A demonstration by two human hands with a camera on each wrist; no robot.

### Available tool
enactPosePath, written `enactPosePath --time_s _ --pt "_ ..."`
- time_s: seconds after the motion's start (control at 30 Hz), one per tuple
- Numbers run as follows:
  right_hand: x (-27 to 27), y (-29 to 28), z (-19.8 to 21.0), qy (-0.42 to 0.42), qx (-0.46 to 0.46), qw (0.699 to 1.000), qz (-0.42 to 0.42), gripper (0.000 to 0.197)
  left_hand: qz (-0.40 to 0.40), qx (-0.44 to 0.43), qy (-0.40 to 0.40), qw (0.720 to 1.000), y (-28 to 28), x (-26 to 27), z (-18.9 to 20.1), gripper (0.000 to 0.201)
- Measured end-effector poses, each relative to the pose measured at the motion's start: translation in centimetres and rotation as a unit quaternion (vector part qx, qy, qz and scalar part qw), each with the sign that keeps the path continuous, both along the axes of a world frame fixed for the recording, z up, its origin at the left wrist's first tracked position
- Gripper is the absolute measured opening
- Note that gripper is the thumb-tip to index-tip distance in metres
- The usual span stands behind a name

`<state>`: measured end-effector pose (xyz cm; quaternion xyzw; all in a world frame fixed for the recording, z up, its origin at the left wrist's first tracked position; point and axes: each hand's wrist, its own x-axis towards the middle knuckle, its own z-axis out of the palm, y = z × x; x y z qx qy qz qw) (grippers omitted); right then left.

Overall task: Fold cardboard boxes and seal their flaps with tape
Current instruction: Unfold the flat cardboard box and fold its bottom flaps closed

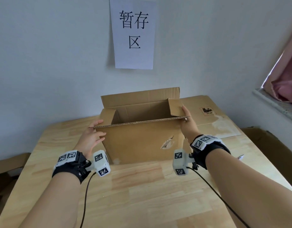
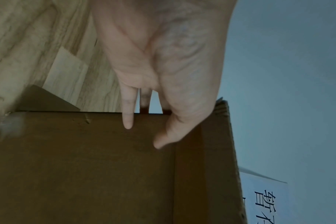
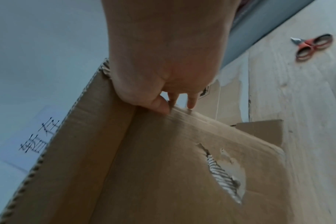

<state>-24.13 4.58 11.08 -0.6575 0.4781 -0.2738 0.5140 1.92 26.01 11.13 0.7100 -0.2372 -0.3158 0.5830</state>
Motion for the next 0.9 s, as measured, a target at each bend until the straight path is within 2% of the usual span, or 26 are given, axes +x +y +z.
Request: enactPosePath --time_s 0.13,0.27,0.33,0.4,0.5,0.57,0.67,0.73,0.83,0.9 --pt "0.0 0.1 0.1 -0.063 0.034 0.996 -0.046 0.068 -0.017 -0.009 0.020 1.000 0.3 -0.7 0.2 0.038" --pt "-0.6 0.0 -0.6 -0.124 0.087 0.987 -0.056 0.071 0.005 0.090 0.026 0.996 -0.1 -1.1 0.4 0.080" --pt "-0.8 0.0 -0.9 -0.160 0.112 0.979 -0.061 0.059 0.000 0.099 0.023 0.995 0.0 -0.7 0.0 0.094" --pt "-0.7 0.1 -0.7 -0.184 0.121 0.974 -0.059 0.045 0.004 0.088 0.020 0.996 0.1 -0.4 -0.2 0.099" --pt "-0.4 0.3 -0.6 -0.205 0.130 0.969 -0.046 0.028 0.047 0.060 0.033 0.997 -0.1 -0.7 0.0 0.079" --pt "-0.3 0.4 -0.6 -0.198 0.128 0.970 -0.051 0.017 0.090 0.059 0.008 0.994 -0.6 -1.2 0.1 0.068" --pt "-0.2 0.3 -1.0 -0.150 0.058 0.983 -0.092 0.026 0.145 0.094 -0.098 0.980 -1.7 -1.5 -0.3 0.056" --pt "-0.2 0.0 -1.3 -0.116 0.013 0.988 -0.106 0.028 0.164 0.106 -0.139 0.971 -2.4 -1.6 -0.5 0.050" --pt "-0.1 -0.3 -1.7 -0.089 0.004 0.990 -0.108 0.038 0.177 0.073 -0.124 0.974 -3.0 -1.6 -0.8 0.037" --pt "-0.1 -0.3 -1.6 -0.079 0.000 0.991 -0.109 0.039 0.170 0.065 -0.118 0.976 -3.0 -1.5 -0.9 0.036"
